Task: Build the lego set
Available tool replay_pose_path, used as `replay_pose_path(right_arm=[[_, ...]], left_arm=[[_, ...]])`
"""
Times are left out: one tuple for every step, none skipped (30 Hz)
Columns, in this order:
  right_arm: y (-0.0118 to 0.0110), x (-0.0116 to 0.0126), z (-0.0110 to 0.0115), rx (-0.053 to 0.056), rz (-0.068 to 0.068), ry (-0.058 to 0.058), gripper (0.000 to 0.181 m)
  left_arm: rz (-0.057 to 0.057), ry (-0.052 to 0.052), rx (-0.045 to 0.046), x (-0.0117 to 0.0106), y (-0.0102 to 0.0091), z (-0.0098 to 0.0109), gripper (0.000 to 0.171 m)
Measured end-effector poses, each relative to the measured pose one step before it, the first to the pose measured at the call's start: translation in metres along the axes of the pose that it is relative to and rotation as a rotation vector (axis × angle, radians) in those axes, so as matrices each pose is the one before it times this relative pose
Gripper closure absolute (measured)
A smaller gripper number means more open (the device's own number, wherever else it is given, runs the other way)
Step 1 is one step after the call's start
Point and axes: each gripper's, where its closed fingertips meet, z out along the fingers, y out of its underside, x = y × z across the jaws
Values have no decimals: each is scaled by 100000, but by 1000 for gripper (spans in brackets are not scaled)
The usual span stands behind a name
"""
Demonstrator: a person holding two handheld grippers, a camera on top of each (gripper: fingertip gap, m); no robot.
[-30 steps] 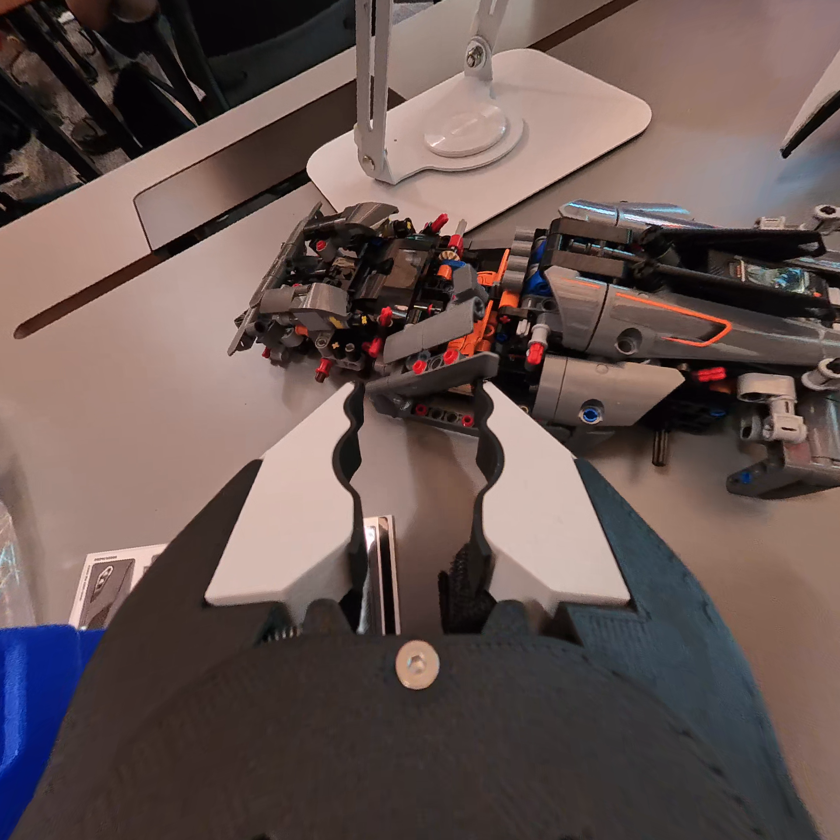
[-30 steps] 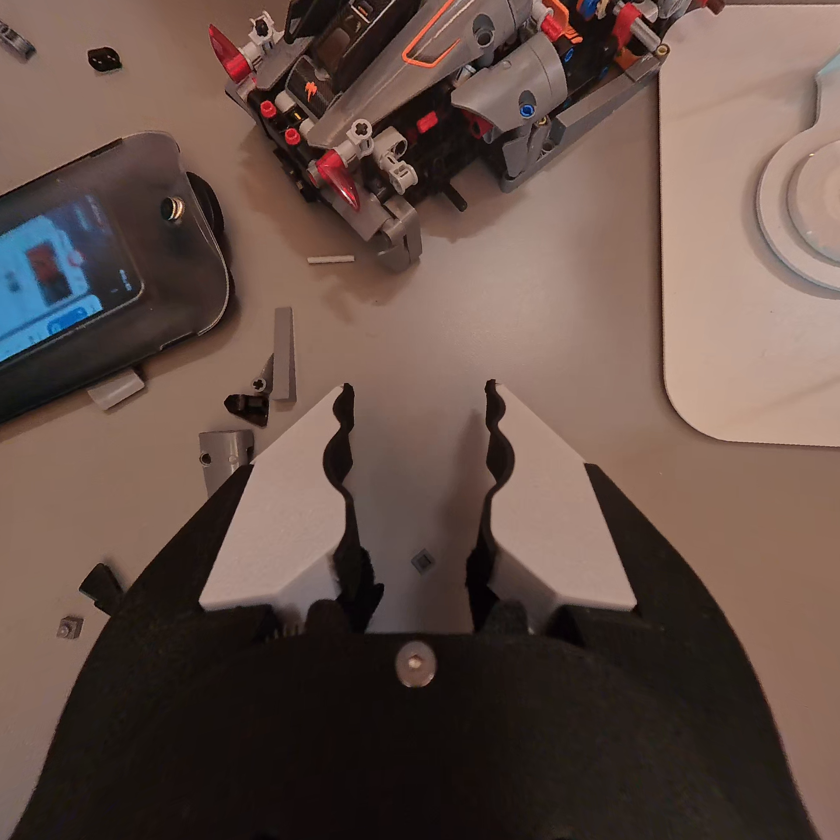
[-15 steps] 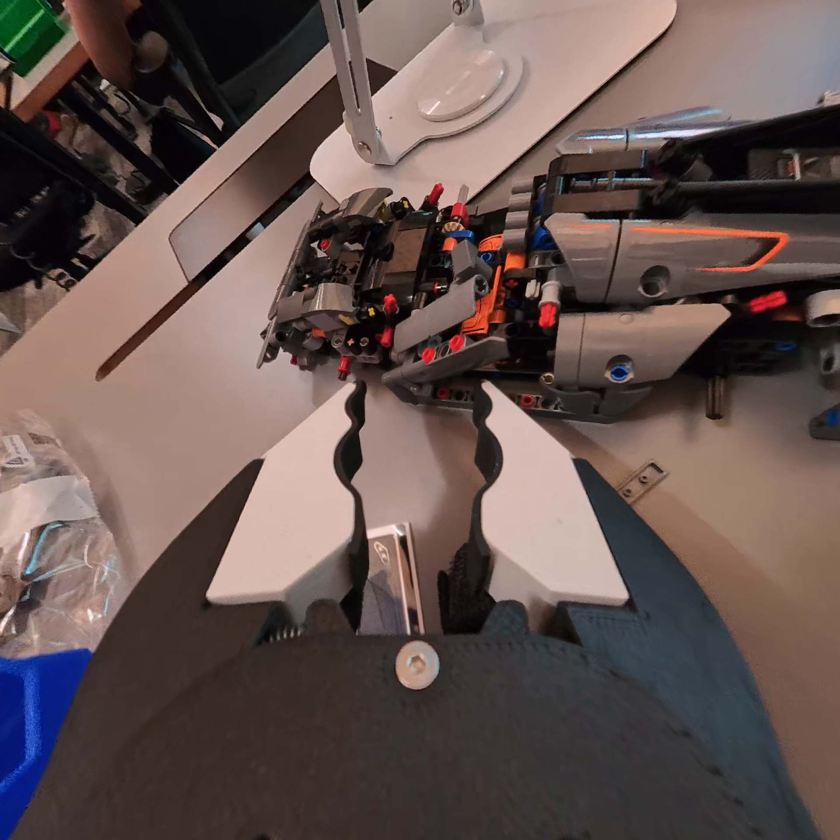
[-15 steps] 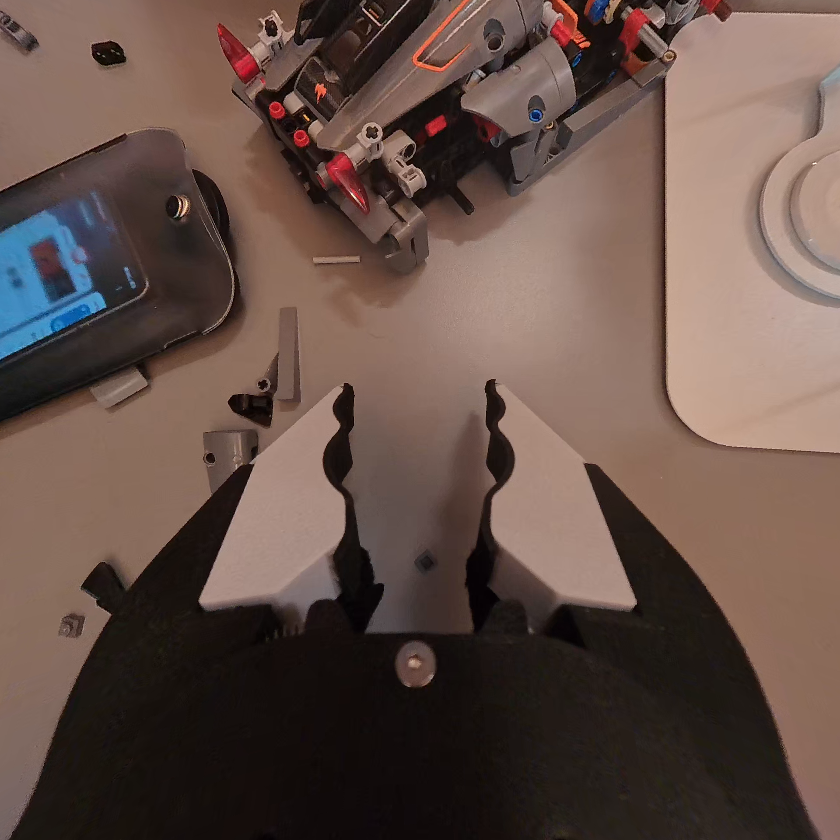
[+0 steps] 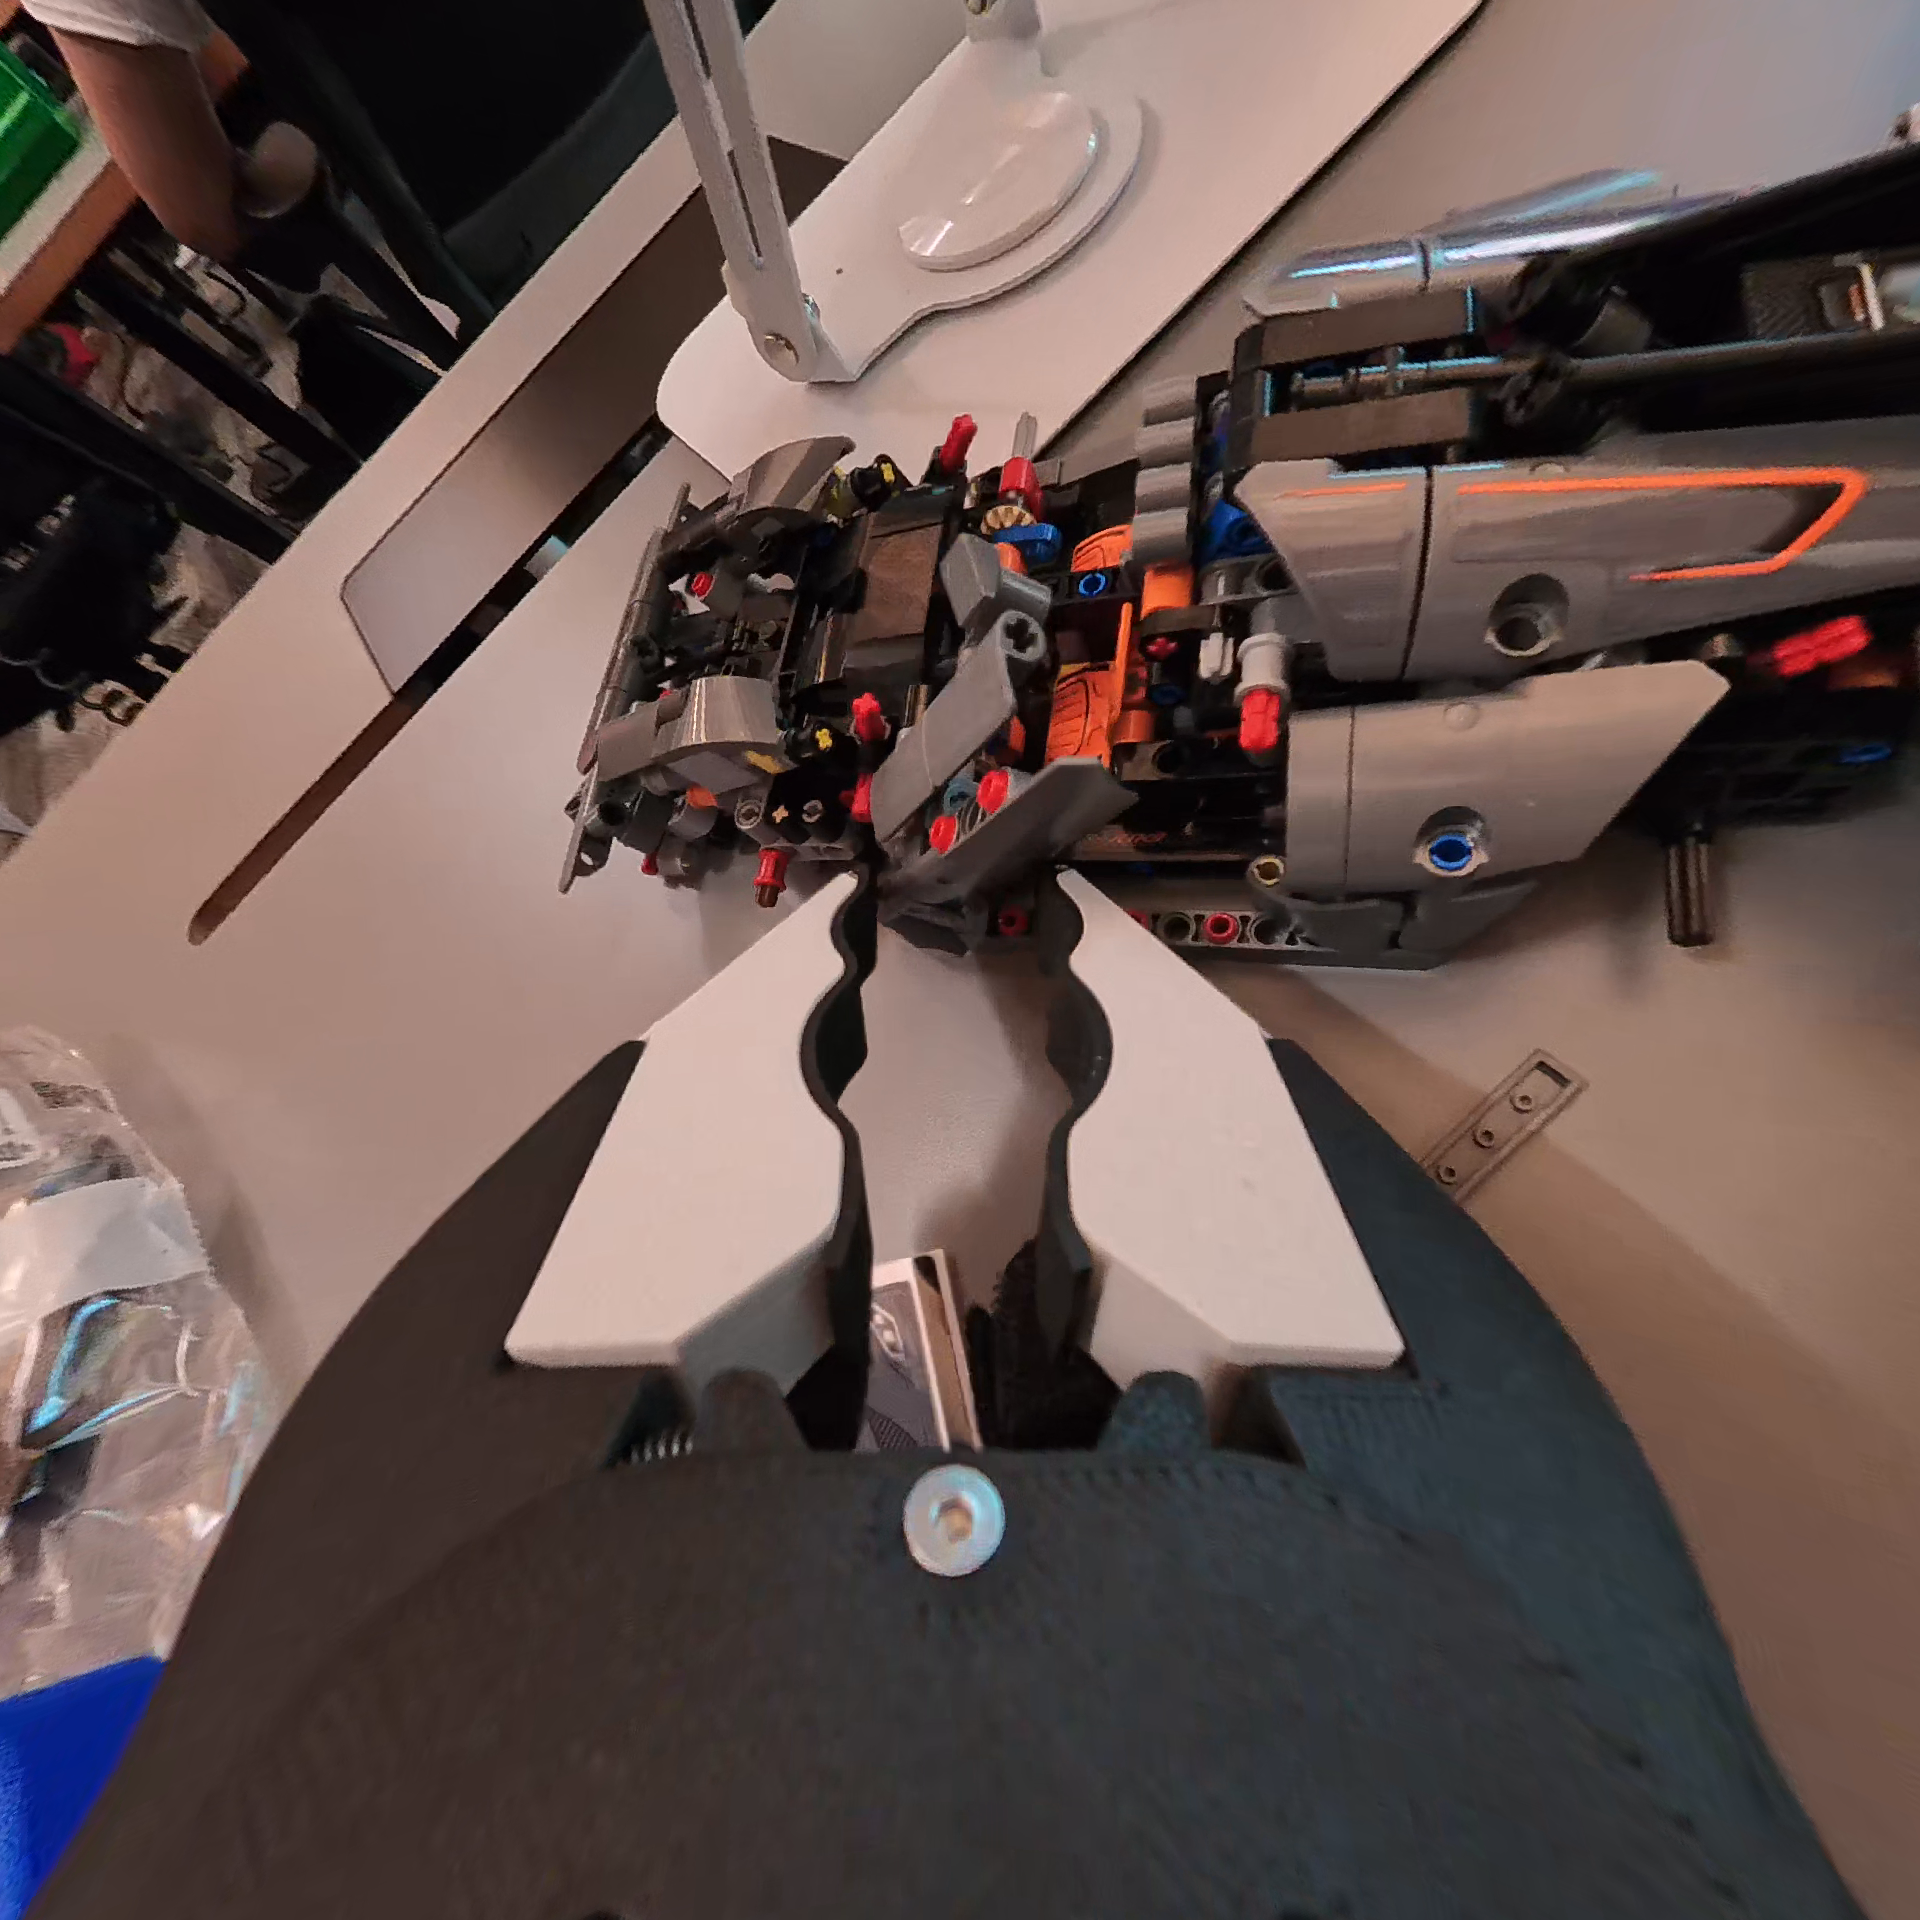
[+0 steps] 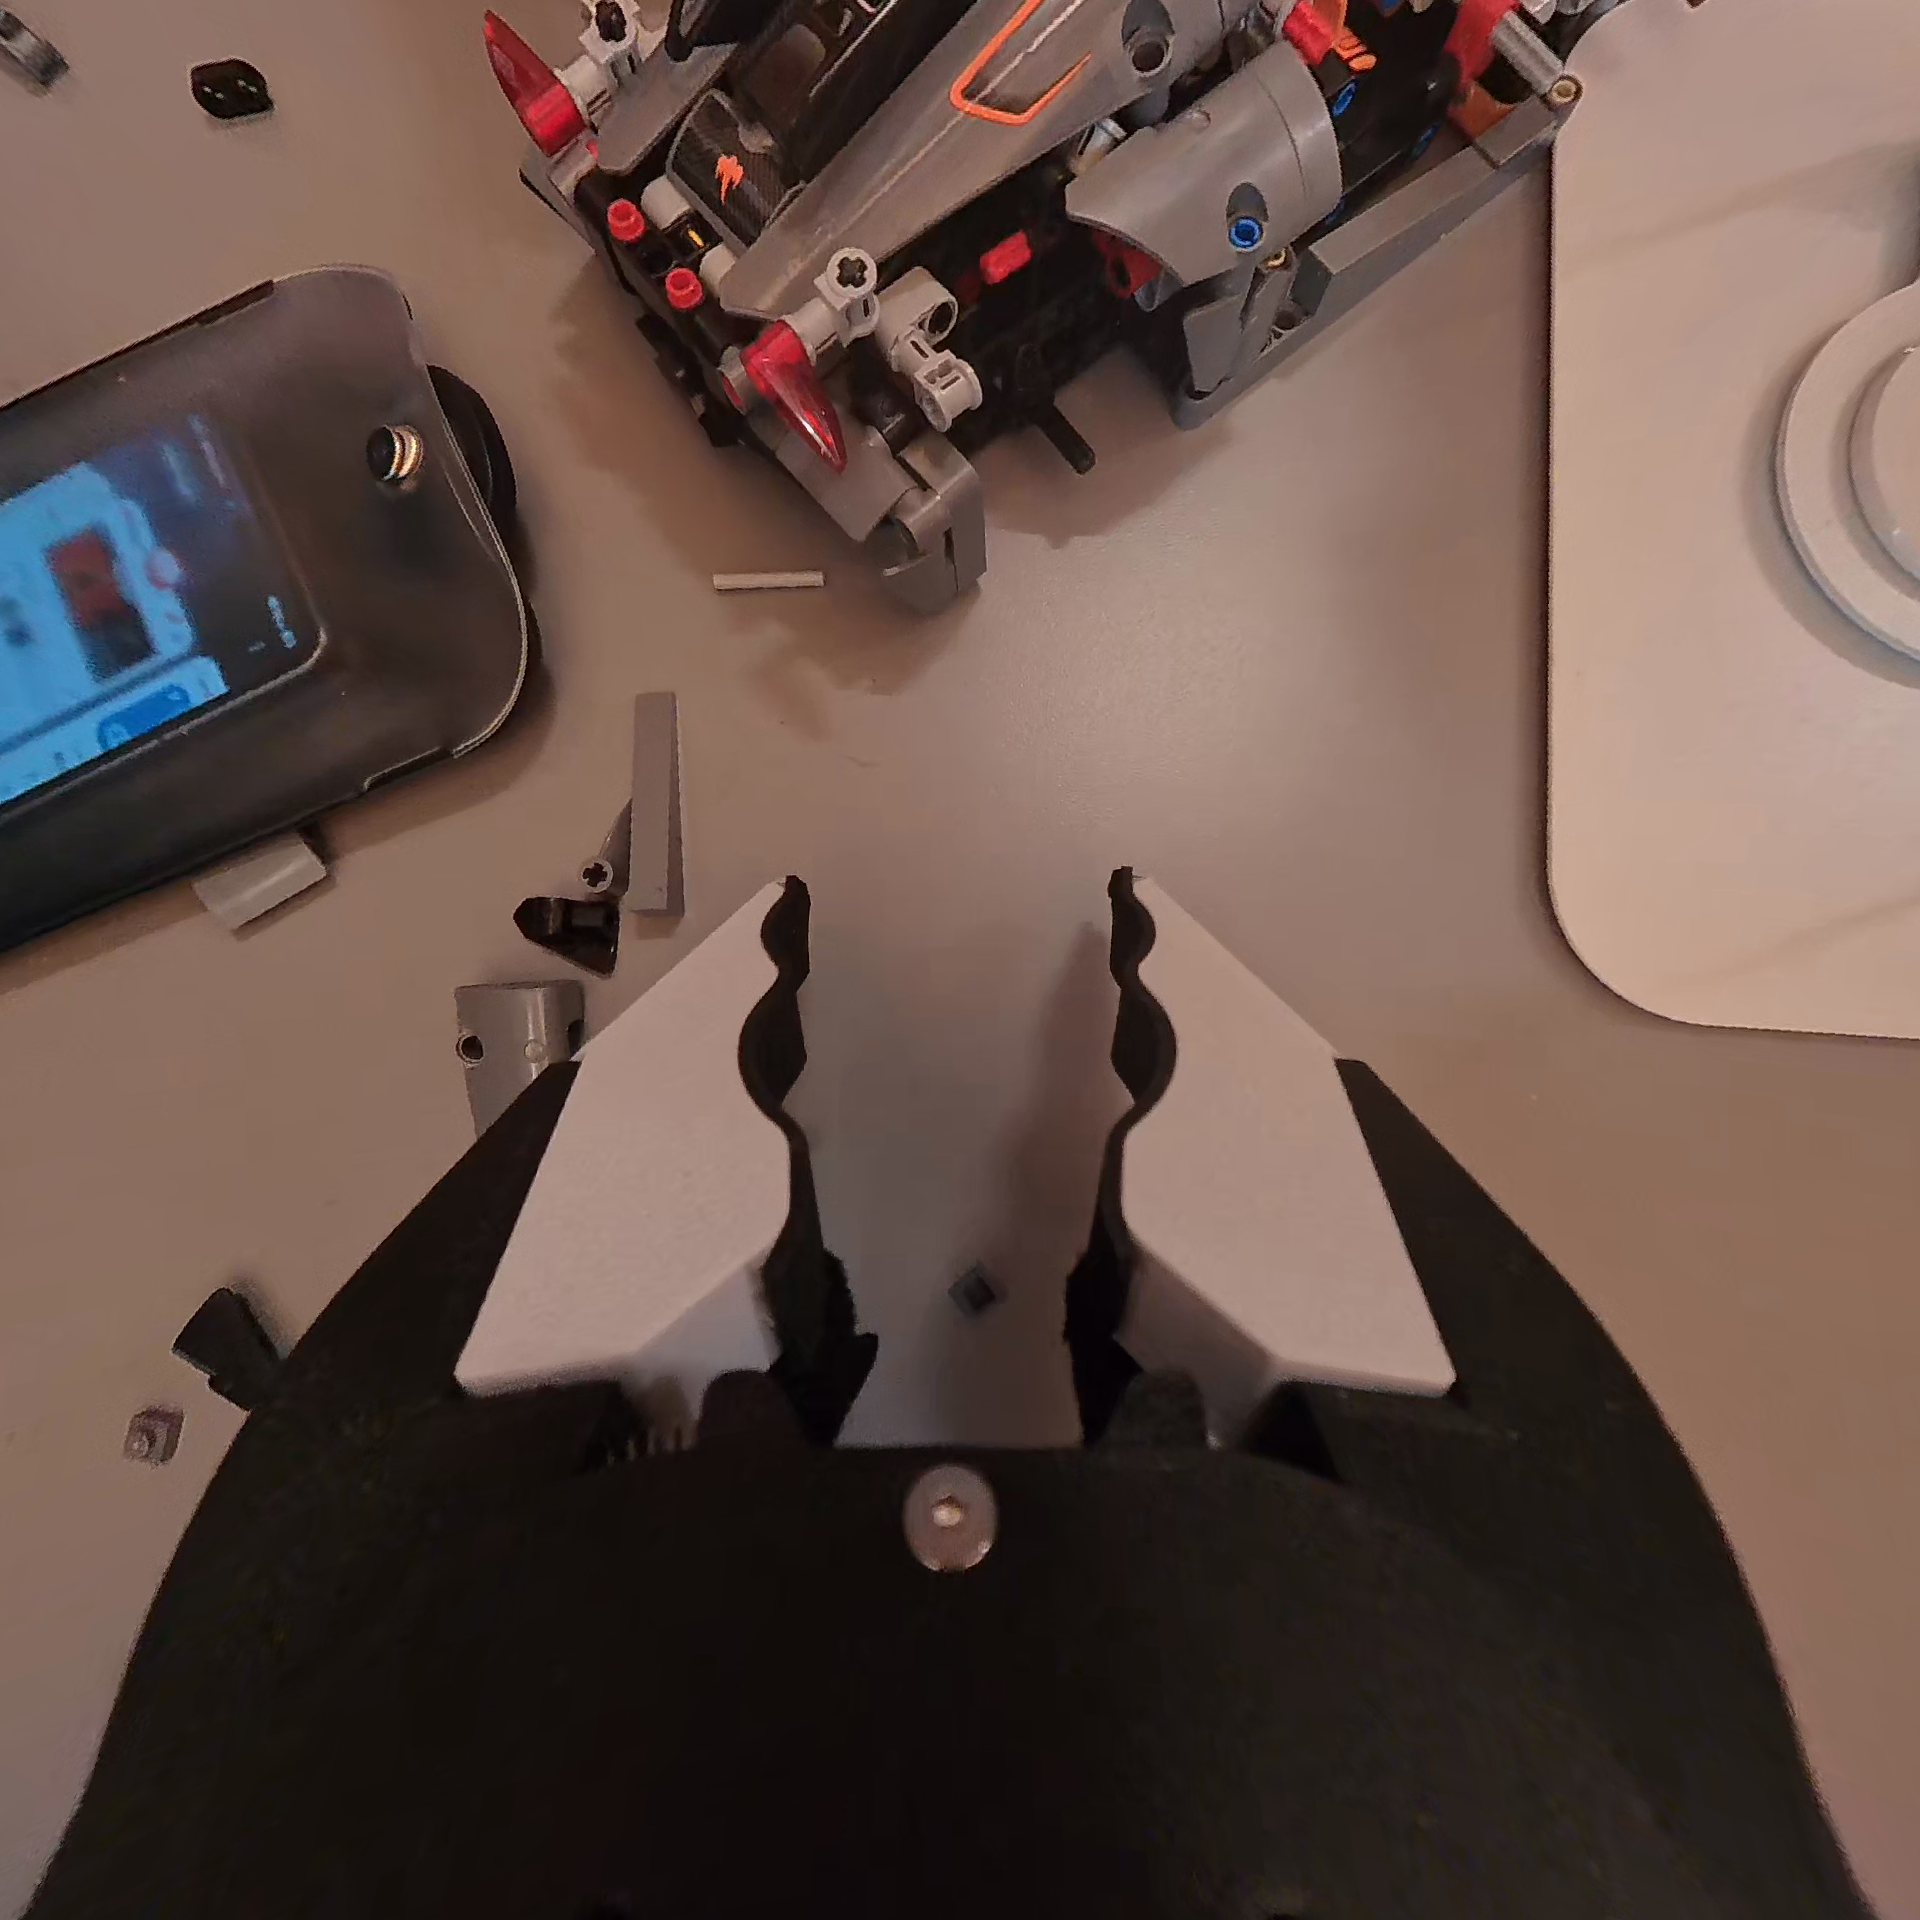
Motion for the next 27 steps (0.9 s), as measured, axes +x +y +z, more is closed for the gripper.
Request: replay_pose_path(right_arm=[[-7, -1, -7, 5, 1, -7, 124], [-15, -1, -17, 72, 27, -11, 124], [-16, 22, -32, 114, 22, 42, 124], [-5, 13, -37, 58, 22, 41, 124], [-13, 6, -18, 54, 8, 29, 124], [3, 12, -4, 9, 23, 9, 124], [-7, -1, -8, 2, -7, -11, 124], [5, -11, 8, 31, -48, -37, 124], [-9, -28, 22, -26, -77, -108, 124], [19, -19, 30, -142, -91, -54, 124], [21, -20, 27, -101, -35, -52, 124], [-6, -17, 18, -19, 3, -80, 124], [4, -15, 11, -16, -27, -32, 124], [-5, 2, 5, -19, -31, 23, 124], [1, 3, -14, 1, 25, 15, 124], [3, 8, -4, 11, 52, -9, 124], [4, 1, -2, -27, 9, 12, 124], [7, -2, 7, -5, -4, -18, 124], [3, -11, 12, -27, 13, -49, 124], [4, -11, 24, -45, -27, -50, 124], [16, -12, 16, -76, -25, -78, 124], [17, -13, 29, -92, 9, -51, 124], [11, -12, 19, -42, 18, -58, 124], [12, -4, 5, -38, -10, -34, 124], [3, 0, -2, -23, -10, -1, 124], [-3, -5, 2, 24, 32, -22, 124], [3, 9, -4, 10, 28, -15, 124]], left_arm=[[-2479, 1269, 501, 0, -12, -4, 143], [-2647, 1505, 553, 2, -18, -11, 143], [-3032, 1802, 572, -1, -19, -13, 143], [-3200, 1759, 504, -8, 3, -22, 144], [-3156, 1430, 141, -22, 4, -6, 144], [-2322, 881, -148, -51, 18, -17, 146], [-1877, 1153, -19, 19, 7, -1, 146], [-1331, 813, -39, -3, -1, 1, 146], [-711, 321, -92, 5, 13, 2, 145], [-1439, 458, -88, 1, 6, -6, 145], [-1634, 711, 21, -13, 0, 0, 145], [-965, 588, 13, -9, 3, -6, 145], [-956, 589, 6, 4, -1, -6, 145], [-1583, 904, 87, 7, -3, -1, 146], [-1747, 1028, 13, 5, 1, -1, 145], [-1506, 877, 18, 3, -7, -3, 145], [-1337, 751, 22, 10, -4, 1, 145], [-1780, 876, -9, 1, 6, 5, 145], [-2197, 1151, 105, 8, -2, -6, 145], [-2437, 1305, 96, 10, 0, -6, 145], [-2432, 1293, 76, -7, 4, -9, 146], [-1692, 883, 8, -3, 6, -5, 146], [-1191, 483, -7, -3, 4, 7, 146], [-1090, 417, 45, -2, 3, 2, 146], [-1461, 653, 15, 1, 15, -8, 146], [-1967, 1015, 98, 5, -4, 0, 146], [-1455, 876, 115, -13, 10, -3, 146]])
